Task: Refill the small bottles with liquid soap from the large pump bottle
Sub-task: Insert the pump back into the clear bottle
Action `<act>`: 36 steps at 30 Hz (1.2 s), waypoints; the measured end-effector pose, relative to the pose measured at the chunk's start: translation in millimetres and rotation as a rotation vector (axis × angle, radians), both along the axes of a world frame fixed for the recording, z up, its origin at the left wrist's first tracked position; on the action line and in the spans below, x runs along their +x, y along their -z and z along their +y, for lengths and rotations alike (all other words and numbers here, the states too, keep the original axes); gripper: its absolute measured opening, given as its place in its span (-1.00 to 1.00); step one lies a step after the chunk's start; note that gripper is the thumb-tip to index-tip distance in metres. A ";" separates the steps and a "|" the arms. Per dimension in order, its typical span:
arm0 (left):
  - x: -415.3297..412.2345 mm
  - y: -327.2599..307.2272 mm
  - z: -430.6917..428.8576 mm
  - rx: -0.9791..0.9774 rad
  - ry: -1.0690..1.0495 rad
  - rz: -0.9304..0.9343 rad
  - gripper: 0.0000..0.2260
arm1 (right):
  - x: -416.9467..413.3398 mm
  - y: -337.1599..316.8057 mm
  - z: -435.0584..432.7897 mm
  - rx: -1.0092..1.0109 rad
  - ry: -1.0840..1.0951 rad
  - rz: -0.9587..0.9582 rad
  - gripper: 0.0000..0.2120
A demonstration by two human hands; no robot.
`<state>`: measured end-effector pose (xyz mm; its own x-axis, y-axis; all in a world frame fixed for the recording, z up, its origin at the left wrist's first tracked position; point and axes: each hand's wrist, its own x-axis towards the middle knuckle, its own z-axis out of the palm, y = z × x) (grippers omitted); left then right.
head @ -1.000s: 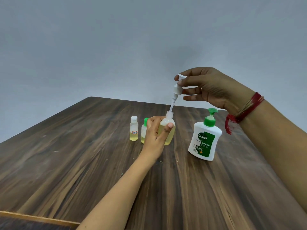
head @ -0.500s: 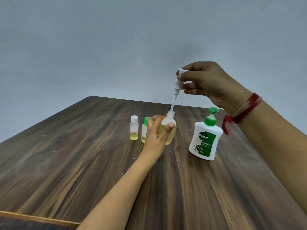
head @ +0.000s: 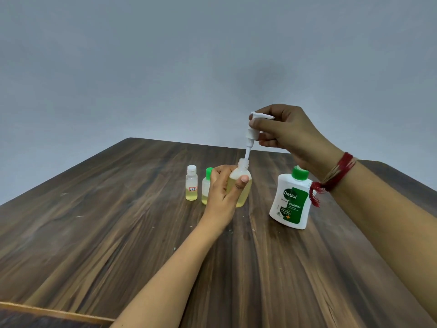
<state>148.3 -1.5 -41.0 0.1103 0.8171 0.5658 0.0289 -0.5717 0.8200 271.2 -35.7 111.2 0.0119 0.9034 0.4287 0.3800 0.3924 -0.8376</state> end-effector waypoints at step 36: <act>0.7 -0.2 0.1 0.019 0.003 -0.025 -0.56 | -6.8 29.3 6.4 0.088 -0.042 0.074 -0.81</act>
<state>148.9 -1.4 -40.9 0.0983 0.8062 0.5835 0.0073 -0.5869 0.8096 264.4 -29.3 81.9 0.0089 0.8629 0.5054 0.3003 0.4797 -0.8244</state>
